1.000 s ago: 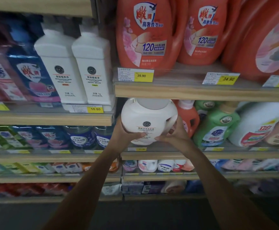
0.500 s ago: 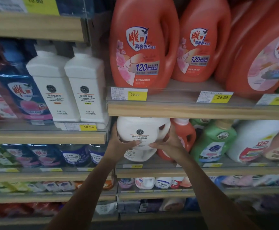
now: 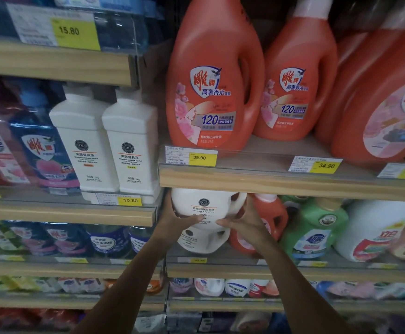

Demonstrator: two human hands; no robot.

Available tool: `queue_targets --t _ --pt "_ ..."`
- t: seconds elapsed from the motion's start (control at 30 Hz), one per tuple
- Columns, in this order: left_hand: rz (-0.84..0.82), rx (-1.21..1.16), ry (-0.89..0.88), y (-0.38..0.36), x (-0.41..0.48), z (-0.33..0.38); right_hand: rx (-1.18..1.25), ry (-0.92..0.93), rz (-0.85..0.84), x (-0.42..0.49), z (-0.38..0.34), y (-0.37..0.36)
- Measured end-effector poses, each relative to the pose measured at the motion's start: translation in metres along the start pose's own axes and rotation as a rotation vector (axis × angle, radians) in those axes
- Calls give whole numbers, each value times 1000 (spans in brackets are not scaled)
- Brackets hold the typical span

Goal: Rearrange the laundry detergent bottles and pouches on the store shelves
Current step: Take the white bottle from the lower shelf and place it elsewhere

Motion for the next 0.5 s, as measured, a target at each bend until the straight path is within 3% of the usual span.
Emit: queue_targets --t 0.5 --pt "44 -33 -14 -1 5 -6 -5 29 -17 11 9 -1"
Point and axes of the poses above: each hand's wrist, its own x-axis towards the middle knuckle, its own y-axis out of the back of the hand, z = x × y, the point moved 6 cm from there along x, towards the middle knuckle, and after that the axes turned 2 degrees about x, right-handed, at the moved point
